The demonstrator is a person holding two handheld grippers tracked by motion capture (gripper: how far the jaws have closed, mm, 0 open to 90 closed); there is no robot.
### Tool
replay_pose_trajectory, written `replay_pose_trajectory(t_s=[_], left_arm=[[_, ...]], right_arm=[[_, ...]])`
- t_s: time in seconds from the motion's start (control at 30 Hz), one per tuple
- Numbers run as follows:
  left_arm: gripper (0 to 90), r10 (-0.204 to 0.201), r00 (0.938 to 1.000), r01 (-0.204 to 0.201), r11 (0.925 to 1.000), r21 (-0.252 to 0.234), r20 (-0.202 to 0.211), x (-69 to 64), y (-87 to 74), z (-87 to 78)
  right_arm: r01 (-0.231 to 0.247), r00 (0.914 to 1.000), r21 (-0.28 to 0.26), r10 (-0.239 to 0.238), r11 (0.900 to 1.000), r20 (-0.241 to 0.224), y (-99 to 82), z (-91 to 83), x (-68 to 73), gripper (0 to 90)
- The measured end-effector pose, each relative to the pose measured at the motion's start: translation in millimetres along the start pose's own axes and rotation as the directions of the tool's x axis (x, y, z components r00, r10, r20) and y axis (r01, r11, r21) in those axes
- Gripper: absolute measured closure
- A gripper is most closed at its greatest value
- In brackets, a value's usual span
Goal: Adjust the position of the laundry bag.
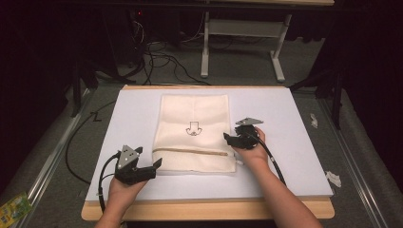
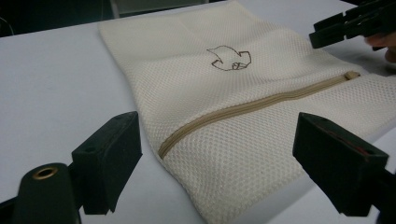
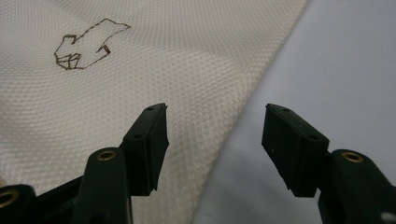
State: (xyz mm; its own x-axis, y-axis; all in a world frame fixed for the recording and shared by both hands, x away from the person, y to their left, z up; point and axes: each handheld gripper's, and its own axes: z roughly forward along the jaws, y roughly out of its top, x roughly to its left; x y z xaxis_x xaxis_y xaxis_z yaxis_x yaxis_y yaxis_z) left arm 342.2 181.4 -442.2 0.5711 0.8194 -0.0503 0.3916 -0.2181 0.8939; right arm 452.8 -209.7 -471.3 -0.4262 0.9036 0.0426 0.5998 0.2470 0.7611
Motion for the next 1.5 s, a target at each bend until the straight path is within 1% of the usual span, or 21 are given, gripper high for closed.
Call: replay_pose_trajectory(t_s=[0.13,0.27,0.3,0.33,0.37,0.43,0.6,0.73,0.9,0.97,1.0,1.03,1.07,1.1,1.17,1.2,1.27,1.3,1.33,1.37,1.5], left_arm=[[16.0,0.010,1.0000,-0.010,0.9999,0.005,0.000,0.1,-0.4,0.0],[15.9,-0.007,1.0000,0.007,1.0000,-0.002,0.000,1.7,0.0,0.2],[15.9,-0.002,1.0000,0.002,1.0000,0.004,0.005,1.1,-0.1,0.6],[15.9,-0.002,1.0000,0.002,1.0000,0.004,0.005,1.1,-0.1,0.6],[15.9,0.004,1.0000,-0.004,1.0000,0.008,0.008,0.3,-0.1,0.6],[16.0,0.001,1.0000,-0.001,1.0000,0.003,0.008,0.0,0.4,-0.1],[16.0,0.007,0.9998,-0.007,0.9997,0.023,0.016,-2.4,-0.2,1.1],[16.0,0.000,0.9998,-0.001,0.9996,0.028,0.021,-3.8,-0.6,1.7],[16.0,0.013,0.9996,-0.014,0.9990,0.041,0.024,-6.5,-1.8,4.1],[16.3,0.018,0.9994,-0.019,0.9988,0.045,0.030,-9.2,-2.4,6.4],[16.4,0.018,0.9994,-0.019,0.9988,0.045,0.030,-9.2,-2.4,6.4],[16.4,0.024,0.9992,-0.025,0.9983,0.053,0.033,-12.1,-2.6,8.4],[16.4,0.024,0.9992,-0.025,0.9983,0.053,0.033,-12.1,-2.6,8.4],[16.6,0.007,0.9985,-0.010,0.9986,0.052,0.055,-15.7,-2.4,11.0],[16.8,0.005,0.9981,-0.008,0.9988,0.049,0.061,-21.0,-1.5,13.7],[17.0,0.005,0.9981,-0.008,0.9988,0.049,0.061,-21.0,-1.5,13.7],[17.0,0.023,0.9976,-0.026,0.9982,0.054,0.066,-26.9,-0.3,16.7],[17.1,0.032,0.9965,-0.036,0.9976,0.059,0.077,-32.7,0.8,20.1],[17.5,0.032,0.9965,-0.036,0.9976,0.059,0.077,-32.7,0.8,20.1],[18.2,0.027,0.9952,-0.033,0.9975,0.063,0.094,-36.6,1.1,23.1],[23.4,0.044,0.9934,-0.055,0.9930,0.104,0.106,-43.9,-0.4,32.5]], right_arm=[[-0.003,0.9999,0.019,0.003,0.9998,-0.014,3.3,8.4,5.0,50.2],[-0.006,1.0000,0.046,0.006,0.9989,-0.001,2.5,12.9,6.9,58.0],[0.011,0.9990,0.057,-0.013,0.9983,0.042,0.8,13.1,8.1,71.8],[0.011,0.9990,0.057,-0.013,0.9983,0.042,0.8,13.1,8.1,71.8],[0.016,0.9992,0.070,-0.019,0.9974,0.036,0.7,10.3,7.4,83.1],[0.034,0.9991,0.074,-0.036,0.9967,0.024,0.2,6.9,7.4,86.3],[0.060,0.9981,0.076,-0.061,0.9953,0.013,-5.6,-1.8,6.7,86.1],[0.056,0.9984,0.076,-0.057,0.9955,0.002,-13.5,-14.6,-3.0,85.9],[0.057,0.9981,0.071,-0.059,0.9958,0.021,-26.5,-37.1,-22.3,85.9],[0.045,0.9977,0.070,-0.049,0.9965,0.047,-35.6,-50.0,-37.8,85.7],[0.045,0.9977,0.070,-0.049,0.9965,0.047,-35.6,-50.0,-37.8,85.7],[0.030,0.9977,0.068,-0.034,0.9972,0.058,-42.6,-58.4,-49.0,85.1],[0.030,0.9977,0.068,-0.034,0.9972,0.058,-42.6,-58.4,-49.0,85.1],[0.020,0.9978,0.069,-0.025,0.9974,0.061,-47.4,-62.8,-56.6,83.0],[-0.001,0.9985,0.065,-0.003,0.9979,0.054,-51.4,-65.4,-62.2,77.3],[-0.001,0.9985,0.065,-0.003,0.9979,0.054,-51.4,-65.4,-62.2,77.3],[-0.019,0.9984,0.034,0.017,0.9992,0.054,-52.5,-72.0,-64.9,69.4],[-0.021,0.9979,-0.002,0.021,0.9998,0.062,-51.7,-84.2,-65.8,62.6],[-0.021,0.9979,-0.002,0.021,0.9998,0.062,-51.7,-84.2,-65.8,62.6],[-0.016,0.9977,-0.027,0.018,0.9995,0.065,-52.7,-101.1,-65.3,57.9],[-0.024,0.9975,-0.042,0.026,0.9988,0.065,-61.7,-128.1,-64.8,53.7]])
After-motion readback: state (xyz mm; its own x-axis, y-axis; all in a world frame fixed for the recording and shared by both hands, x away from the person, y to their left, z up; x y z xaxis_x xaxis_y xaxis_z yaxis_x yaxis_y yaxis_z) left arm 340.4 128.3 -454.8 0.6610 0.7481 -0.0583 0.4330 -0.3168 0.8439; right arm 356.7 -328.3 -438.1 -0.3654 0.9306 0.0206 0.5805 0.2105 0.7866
